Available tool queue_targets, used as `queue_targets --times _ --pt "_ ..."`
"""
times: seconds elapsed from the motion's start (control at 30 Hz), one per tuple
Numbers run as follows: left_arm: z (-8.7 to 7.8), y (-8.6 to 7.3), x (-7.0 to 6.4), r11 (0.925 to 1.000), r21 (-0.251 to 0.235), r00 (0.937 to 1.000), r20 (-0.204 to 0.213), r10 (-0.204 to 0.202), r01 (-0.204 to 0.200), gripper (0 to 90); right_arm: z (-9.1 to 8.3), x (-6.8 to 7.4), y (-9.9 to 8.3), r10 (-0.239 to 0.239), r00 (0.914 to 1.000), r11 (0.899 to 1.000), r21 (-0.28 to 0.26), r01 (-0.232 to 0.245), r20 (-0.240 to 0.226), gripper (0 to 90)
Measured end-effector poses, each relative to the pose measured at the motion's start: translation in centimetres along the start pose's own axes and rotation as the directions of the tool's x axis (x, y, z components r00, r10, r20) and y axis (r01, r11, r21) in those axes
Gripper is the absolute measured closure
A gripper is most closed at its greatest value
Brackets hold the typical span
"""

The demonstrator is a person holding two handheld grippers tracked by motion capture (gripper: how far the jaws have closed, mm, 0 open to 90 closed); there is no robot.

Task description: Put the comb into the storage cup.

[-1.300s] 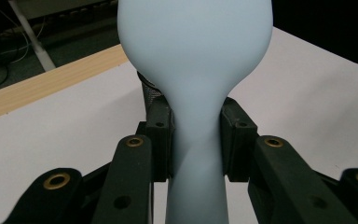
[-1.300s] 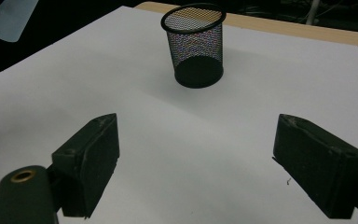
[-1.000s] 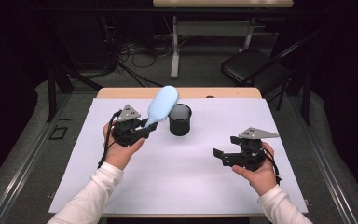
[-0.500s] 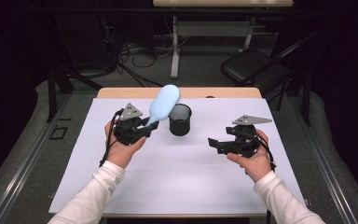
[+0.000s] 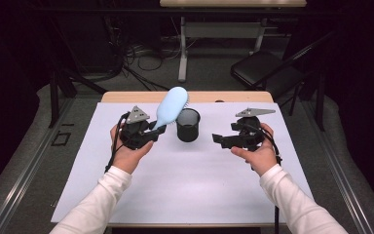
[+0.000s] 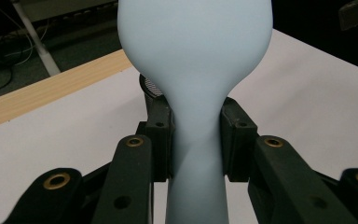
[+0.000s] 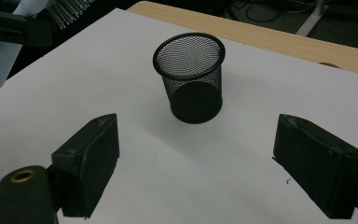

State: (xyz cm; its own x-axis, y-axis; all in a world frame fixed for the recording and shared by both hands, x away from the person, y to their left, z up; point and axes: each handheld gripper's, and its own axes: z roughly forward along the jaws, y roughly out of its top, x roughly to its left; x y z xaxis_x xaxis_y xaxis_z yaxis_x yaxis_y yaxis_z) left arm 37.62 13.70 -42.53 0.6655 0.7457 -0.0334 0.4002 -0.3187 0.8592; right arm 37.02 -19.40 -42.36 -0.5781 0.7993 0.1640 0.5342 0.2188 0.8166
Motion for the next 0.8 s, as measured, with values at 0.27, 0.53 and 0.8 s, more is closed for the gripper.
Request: queue_targets --times 0.27,0.53,0.8 --pt "0.4 0.3 0.1 1.0000 -0.001 1.0000 -0.004 0.004 -0.004 69.5 1.0 0.0 0.8 -0.013 0.9998 1.000 0.018 0.013 0.013 14.1" --pt "0.8 0.5 0.0 0.9999 -0.013 1.0000 0.002 0.007 -0.007 69.5 1.5 0.0 1.7 -0.004 0.9999 1.000 0.018 0.004 0.010 14.1" --pt "1.5 0.6 -0.1 0.9997 -0.024 1.0000 0.005 0.007 -0.007 69.5 2.0 -0.1 2.8 0.015 0.9999 1.000 0.014 -0.015 0.005 14.1"
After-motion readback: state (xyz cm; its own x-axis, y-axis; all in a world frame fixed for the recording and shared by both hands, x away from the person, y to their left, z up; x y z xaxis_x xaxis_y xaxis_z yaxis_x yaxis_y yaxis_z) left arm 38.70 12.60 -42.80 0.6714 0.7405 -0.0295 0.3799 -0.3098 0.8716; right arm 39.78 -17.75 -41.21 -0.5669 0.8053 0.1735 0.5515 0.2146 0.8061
